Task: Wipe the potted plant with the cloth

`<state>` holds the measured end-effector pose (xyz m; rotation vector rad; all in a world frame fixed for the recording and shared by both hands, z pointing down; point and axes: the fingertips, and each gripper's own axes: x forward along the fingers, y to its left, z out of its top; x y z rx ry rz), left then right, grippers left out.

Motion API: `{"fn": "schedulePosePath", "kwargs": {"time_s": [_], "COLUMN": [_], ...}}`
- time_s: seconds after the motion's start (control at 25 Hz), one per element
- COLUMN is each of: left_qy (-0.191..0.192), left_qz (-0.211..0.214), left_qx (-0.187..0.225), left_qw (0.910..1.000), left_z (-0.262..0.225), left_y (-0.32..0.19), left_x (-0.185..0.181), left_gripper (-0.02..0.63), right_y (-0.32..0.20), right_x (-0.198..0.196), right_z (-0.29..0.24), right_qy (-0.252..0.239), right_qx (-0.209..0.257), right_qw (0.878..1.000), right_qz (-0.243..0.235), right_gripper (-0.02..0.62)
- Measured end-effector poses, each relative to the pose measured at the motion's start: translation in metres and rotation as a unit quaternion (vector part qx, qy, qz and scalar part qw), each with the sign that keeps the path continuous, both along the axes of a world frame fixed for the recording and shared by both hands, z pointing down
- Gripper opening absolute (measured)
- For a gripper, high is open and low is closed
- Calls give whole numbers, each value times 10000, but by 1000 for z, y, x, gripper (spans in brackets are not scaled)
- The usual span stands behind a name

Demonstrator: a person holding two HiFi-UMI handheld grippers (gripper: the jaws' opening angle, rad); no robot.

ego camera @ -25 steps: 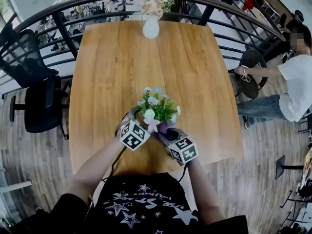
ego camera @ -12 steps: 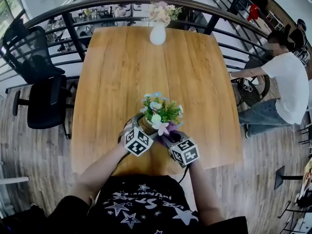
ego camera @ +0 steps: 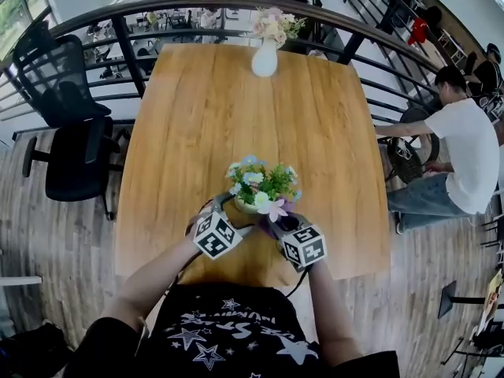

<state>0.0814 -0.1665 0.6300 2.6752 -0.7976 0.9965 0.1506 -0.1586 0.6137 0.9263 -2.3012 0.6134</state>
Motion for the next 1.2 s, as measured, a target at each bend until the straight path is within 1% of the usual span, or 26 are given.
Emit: {"fn": "schedulePosePath", "kwargs": {"time_s": [0.08,0.2,0.32,0.44,0.56,0.72,0.88,0.96,1.0,1.12,1.2], "left_qy": [26,121,167,233,318,265,258,274,277,293,305], "left_qz": [242,578,1095,1720,2193,2758,3039,3112,3134,3125,3036], "left_qx": [14,157,253,238,100,7,-15,-10,-22,-37,-38], "left_qw": [9997,9981,9935,9845,9751,9608,9524,9500,9492,9495,9523], "left_z": [-1,-7,-16,-24,-29,-26,-22,-22,-21,-21,-21], "left_y": [1,-12,-27,-34,-36,-38,-41,-40,-40,-41,-41], "left_x": [-11,-30,-39,-33,-25,-15,-7,-5,-5,-5,-4], "left_gripper": [449,449,449,449,450,450,445,369,367,364,362], "right_y": [-2,-3,-5,-6,-8,-9,-10,-10,-11,-13,-13], "right_x": [1,3,6,9,8,8,8,9,9,10,10], "right_z": [0,0,2,5,7,8,10,11,11,10,10], "right_qy": [35,38,19,7,39,83,20,3,0,5,18], "right_qx": [-8,-40,-97,-161,-196,-220,-216,-229,-231,-206,-195], "right_qw": [10000,10000,9999,9997,9996,9996,9995,9994,9994,9995,9994], "right_qz": [-6,35,121,195,193,179,236,267,272,254,275], "right_gripper": [84,84,84,86,84,84,86,86,86,84,84]}}
